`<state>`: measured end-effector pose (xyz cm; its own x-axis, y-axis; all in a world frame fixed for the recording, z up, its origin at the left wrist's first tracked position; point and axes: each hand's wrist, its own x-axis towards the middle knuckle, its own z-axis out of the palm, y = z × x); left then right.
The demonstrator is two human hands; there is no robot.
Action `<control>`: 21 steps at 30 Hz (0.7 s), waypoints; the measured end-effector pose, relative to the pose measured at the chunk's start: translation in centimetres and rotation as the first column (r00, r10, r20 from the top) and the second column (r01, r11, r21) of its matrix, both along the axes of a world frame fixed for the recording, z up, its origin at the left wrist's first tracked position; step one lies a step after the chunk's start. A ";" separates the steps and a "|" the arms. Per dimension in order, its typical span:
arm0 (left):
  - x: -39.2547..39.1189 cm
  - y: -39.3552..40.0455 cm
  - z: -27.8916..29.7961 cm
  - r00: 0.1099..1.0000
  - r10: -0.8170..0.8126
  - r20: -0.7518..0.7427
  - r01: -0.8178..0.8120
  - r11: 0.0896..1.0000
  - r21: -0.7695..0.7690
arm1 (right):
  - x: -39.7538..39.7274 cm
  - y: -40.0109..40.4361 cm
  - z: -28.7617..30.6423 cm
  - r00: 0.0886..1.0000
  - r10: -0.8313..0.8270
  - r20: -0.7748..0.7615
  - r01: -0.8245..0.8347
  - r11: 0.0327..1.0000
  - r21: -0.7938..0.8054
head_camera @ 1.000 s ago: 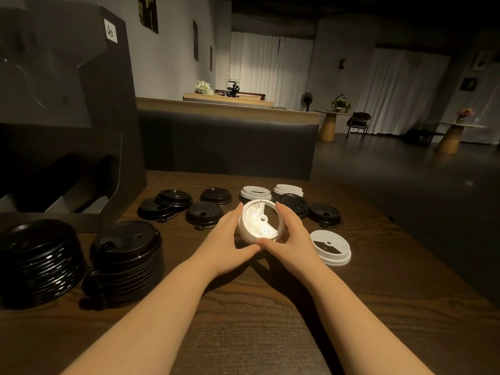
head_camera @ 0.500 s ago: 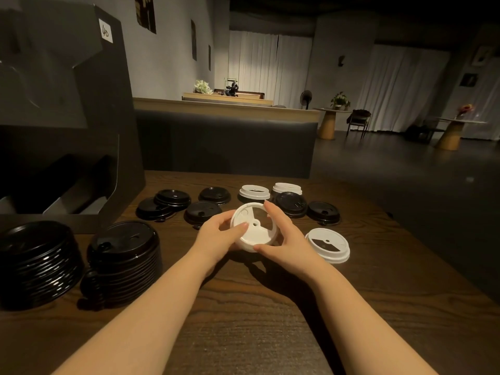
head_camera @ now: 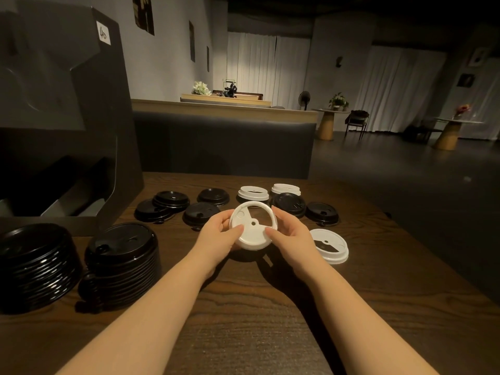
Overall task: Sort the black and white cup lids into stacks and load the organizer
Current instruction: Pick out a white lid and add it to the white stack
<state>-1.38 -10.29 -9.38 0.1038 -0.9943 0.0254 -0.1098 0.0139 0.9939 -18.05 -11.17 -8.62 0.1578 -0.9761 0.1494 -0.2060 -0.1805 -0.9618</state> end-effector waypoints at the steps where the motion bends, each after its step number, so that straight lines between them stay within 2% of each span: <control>1: 0.0 0.0 0.0 1.000 0.007 -0.007 -0.007 1.000 -0.001 | 0.0 0.0 0.0 1.000 0.013 0.005 -0.013 1.000 0.000; 4: -0.1 0.1 0.2 0.999 0.031 -0.029 -0.031 0.999 -0.016 | 0.2 0.5 0.3 0.997 0.064 0.032 -0.063 0.998 -0.026; 8: -0.4 0.1 0.0 0.998 0.045 0.036 -0.045 0.999 0.001 | 0.3 0.8 0.4 0.990 0.131 0.049 -0.127 0.990 -0.063; 13: -0.6 0.0 -0.2 0.998 0.064 -0.018 -0.064 0.997 0.042 | 0.5 1.1 0.5 0.984 0.165 0.067 -0.161 0.985 -0.053; 16: -0.6 -0.1 0.0 0.994 0.101 -0.034 -0.099 0.993 0.059 | 0.7 1.1 0.5 0.987 0.138 0.083 -0.141 0.990 0.021; 18: -0.6 0.0 0.3 0.993 0.095 -0.064 -0.090 0.993 0.082 | 0.6 1.3 0.7 0.976 0.170 0.134 -0.182 0.980 0.083; 21: -0.6 0.3 0.7 0.974 0.099 -0.203 -0.068 0.985 0.158 | 0.5 1.8 1.0 0.939 0.240 0.246 -0.277 0.952 0.129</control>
<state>-1.97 -9.96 -8.65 0.1738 -0.9727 -0.1535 0.1068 -0.1364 0.9849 -17.58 -9.32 -7.65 0.3880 -0.9199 0.0567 0.0518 -0.0397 -0.9979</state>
